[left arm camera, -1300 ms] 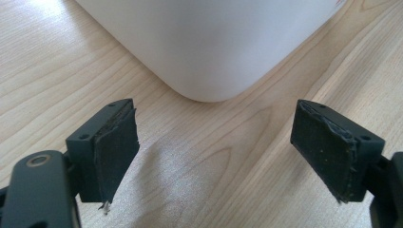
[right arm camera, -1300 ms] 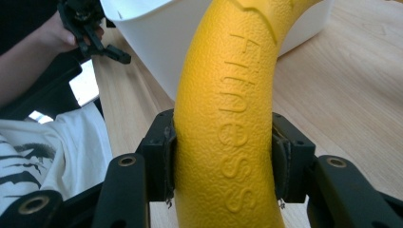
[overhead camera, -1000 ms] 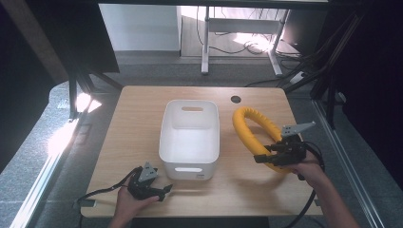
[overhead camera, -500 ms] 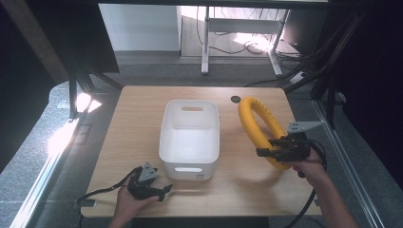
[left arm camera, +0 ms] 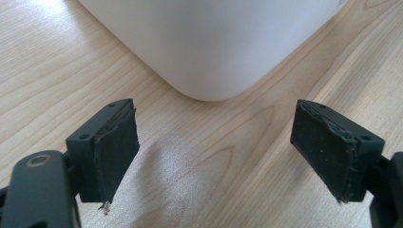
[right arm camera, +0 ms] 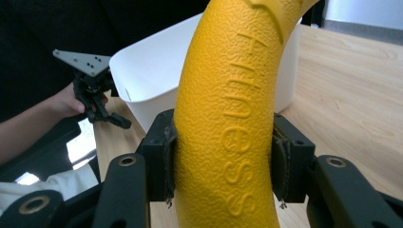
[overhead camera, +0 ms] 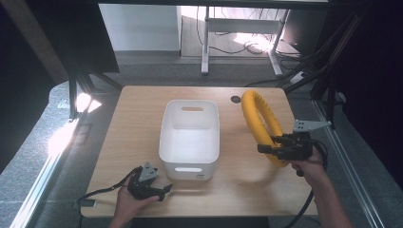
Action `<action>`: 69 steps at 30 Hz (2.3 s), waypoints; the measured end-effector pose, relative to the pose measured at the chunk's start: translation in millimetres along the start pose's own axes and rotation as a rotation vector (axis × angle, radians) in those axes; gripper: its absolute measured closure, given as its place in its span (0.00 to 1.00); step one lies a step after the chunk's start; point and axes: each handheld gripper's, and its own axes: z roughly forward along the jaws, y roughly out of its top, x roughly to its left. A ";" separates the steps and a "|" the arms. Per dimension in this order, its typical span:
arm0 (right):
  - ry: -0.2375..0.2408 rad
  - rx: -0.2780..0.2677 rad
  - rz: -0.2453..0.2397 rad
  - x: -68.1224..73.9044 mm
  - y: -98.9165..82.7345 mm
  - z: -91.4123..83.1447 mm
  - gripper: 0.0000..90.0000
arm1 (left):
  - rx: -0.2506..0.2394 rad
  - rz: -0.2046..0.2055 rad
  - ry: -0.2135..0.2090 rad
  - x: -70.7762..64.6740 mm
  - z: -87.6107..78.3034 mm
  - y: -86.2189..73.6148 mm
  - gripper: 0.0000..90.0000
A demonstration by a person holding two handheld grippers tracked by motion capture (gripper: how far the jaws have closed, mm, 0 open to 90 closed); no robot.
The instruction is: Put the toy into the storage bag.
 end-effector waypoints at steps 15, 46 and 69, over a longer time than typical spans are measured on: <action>0.025 -0.043 -0.025 6.9 12.2 9.5 0.57 | 0.001 0.009 0.001 0.6 -0.7 -0.1 0.18; 0.054 -0.119 -0.042 14.6 31.3 13.0 0.56 | -0.004 0.004 -0.002 0.3 -0.5 0.0 0.18; 0.090 -0.149 -0.063 22.7 50.8 24.1 0.56 | 0.000 0.004 -0.004 0.2 0.0 0.0 0.18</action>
